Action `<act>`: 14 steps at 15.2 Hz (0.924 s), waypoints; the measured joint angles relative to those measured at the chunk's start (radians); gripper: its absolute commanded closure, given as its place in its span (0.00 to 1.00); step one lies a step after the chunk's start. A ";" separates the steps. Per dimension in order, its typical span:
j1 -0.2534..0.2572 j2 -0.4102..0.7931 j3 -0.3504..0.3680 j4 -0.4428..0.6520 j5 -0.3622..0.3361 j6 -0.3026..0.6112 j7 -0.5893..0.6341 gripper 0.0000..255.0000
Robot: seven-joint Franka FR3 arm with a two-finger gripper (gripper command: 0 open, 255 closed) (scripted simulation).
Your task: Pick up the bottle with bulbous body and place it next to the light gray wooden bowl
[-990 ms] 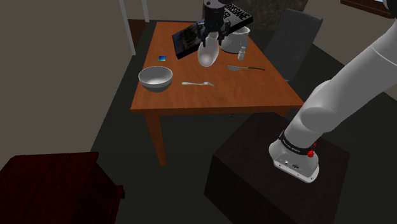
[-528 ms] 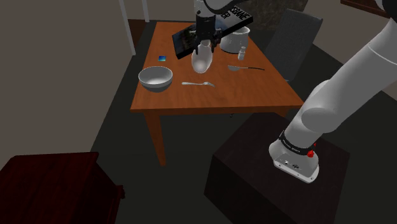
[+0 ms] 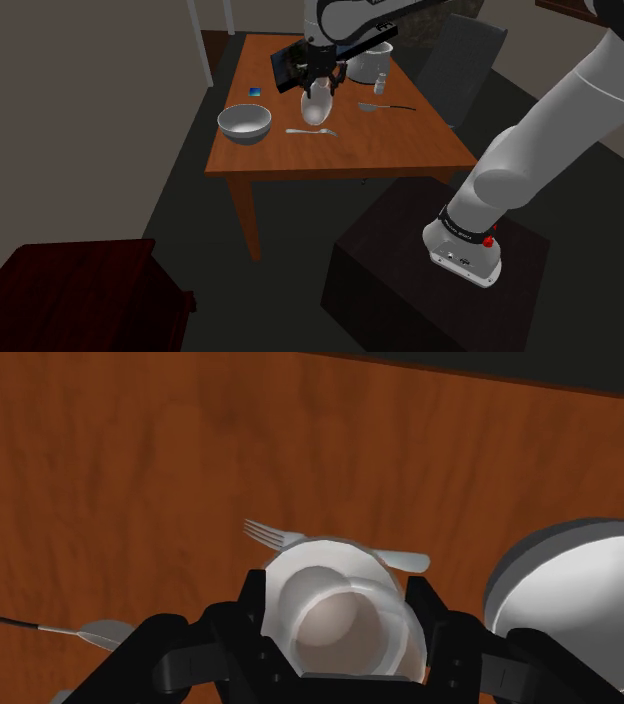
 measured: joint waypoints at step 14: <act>-0.005 0.068 0.003 -0.126 -0.035 0.189 0.049 1.00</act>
